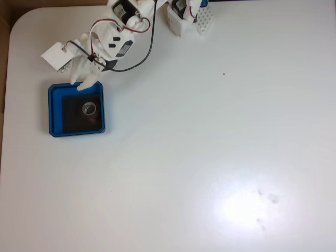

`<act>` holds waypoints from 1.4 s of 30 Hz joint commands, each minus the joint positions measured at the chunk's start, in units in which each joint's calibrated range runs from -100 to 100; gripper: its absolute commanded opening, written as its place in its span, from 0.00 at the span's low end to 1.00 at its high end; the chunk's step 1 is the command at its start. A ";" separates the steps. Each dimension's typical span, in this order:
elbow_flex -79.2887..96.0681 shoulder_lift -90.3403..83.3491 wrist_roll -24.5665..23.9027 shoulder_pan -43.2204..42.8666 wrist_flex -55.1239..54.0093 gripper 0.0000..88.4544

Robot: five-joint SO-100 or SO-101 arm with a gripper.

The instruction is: Pick the red roll and drop it in the blue box

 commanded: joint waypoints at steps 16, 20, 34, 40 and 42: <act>30.33 -37.08 -0.09 -0.44 -0.58 0.09; 35.19 -43.10 -0.09 -0.54 -0.58 0.09; 52.53 -60.74 0.18 -3.86 -0.67 0.09; 60.70 -69.01 0.09 -7.77 -0.75 0.09; 63.67 -72.28 0.18 -9.23 -0.75 0.09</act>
